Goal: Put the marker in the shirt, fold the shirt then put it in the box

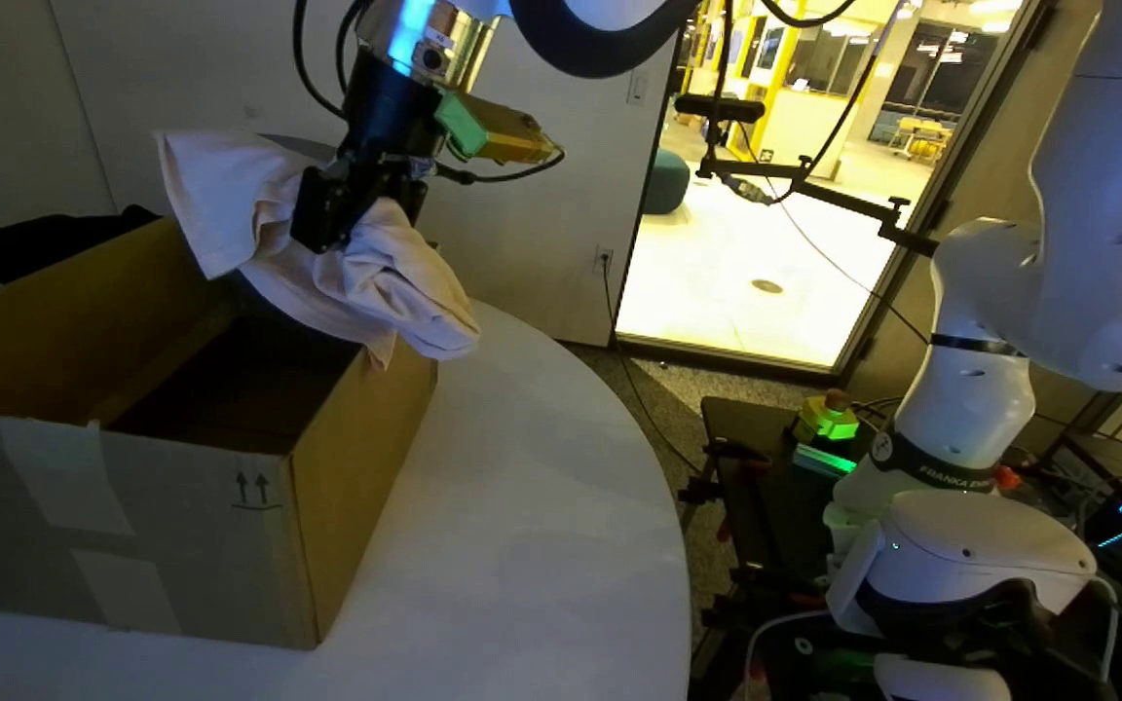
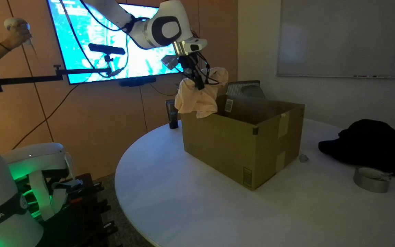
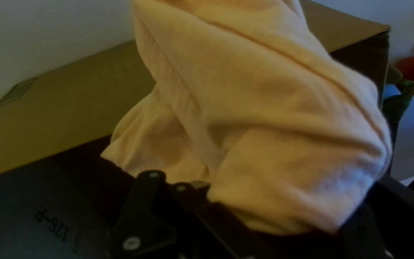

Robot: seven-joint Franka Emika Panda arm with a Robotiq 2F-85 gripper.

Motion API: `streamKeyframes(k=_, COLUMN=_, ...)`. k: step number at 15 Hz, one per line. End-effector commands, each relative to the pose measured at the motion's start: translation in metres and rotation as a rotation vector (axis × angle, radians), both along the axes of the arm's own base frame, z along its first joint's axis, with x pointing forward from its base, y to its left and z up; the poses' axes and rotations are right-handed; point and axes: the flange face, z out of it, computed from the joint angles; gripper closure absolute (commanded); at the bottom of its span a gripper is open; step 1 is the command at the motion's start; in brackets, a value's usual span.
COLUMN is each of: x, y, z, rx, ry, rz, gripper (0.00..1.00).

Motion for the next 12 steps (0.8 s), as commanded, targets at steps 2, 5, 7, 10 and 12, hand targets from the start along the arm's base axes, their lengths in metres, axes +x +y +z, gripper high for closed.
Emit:
streamKeyframes(k=2, x=0.078, y=0.003, z=-0.041, rx=0.010, ry=-0.007, rz=-0.041, gripper=1.00)
streamKeyframes(k=5, x=0.112, y=0.001, z=-0.083, rx=0.014, ry=0.021, rz=-0.087, gripper=1.00)
streamKeyframes(k=7, x=0.129, y=-0.002, z=-0.108, rx=0.019, ry=0.054, rz=-0.101, gripper=1.00)
streamKeyframes(k=10, x=0.147, y=-0.004, z=-0.127, rx=0.020, ry=0.113, rz=-0.072, gripper=0.74)
streamKeyframes(k=12, x=0.155, y=-0.005, z=-0.120, rx=0.014, ry=0.140, rz=-0.045, gripper=0.60)
